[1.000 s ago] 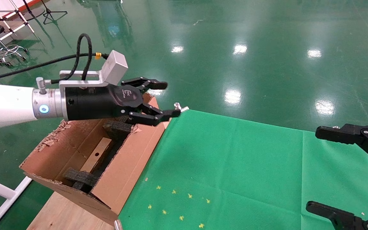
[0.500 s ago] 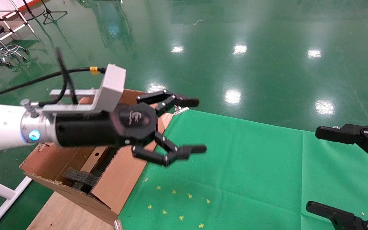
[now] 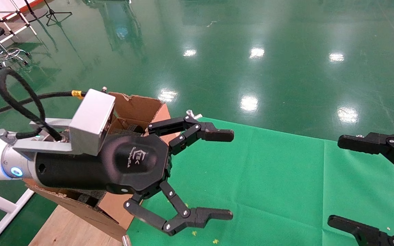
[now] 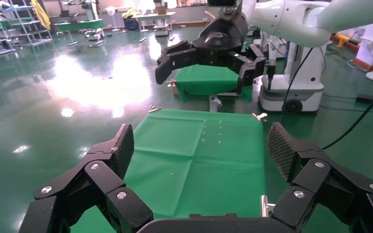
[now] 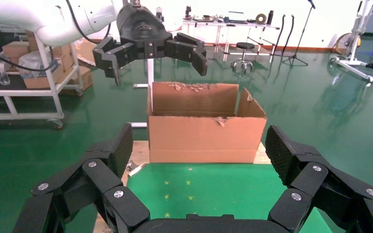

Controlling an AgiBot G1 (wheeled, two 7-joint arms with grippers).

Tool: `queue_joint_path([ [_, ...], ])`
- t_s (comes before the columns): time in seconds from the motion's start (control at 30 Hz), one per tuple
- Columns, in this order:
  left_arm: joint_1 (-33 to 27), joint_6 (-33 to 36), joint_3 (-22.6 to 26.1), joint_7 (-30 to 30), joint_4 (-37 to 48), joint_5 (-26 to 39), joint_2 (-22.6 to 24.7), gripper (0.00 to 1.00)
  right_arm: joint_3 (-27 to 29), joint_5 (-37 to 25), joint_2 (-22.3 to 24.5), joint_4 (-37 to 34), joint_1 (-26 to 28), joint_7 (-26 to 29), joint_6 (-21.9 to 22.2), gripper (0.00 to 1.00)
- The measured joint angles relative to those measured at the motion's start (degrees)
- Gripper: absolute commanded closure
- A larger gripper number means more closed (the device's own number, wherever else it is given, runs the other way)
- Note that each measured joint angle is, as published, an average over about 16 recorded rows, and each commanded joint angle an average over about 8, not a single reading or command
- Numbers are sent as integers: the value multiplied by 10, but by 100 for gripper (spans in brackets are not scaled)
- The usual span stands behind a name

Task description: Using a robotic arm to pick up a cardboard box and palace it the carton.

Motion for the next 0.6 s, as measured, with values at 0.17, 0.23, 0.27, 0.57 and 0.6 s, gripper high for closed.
queue_joint_path([
  [0.17,-1,0,0,0,1,1,0,0,0,0,0,0,0,0,0,0],
  [0.23,-2,-1,1,0,3,3,0,0,0,0,0,0,0,0,0,0],
  [0.27,-3,-1,1,0,4,4,0,0,0,0,0,0,0,0,0,0],
  [0.57,-7,-3,3,-1,10,11,1,0,0,0,0,0,0,0,0,0],
  [0.6,-8,-4,3,-1,11,12,1,0,0,0,0,0,0,0,0,0],
])
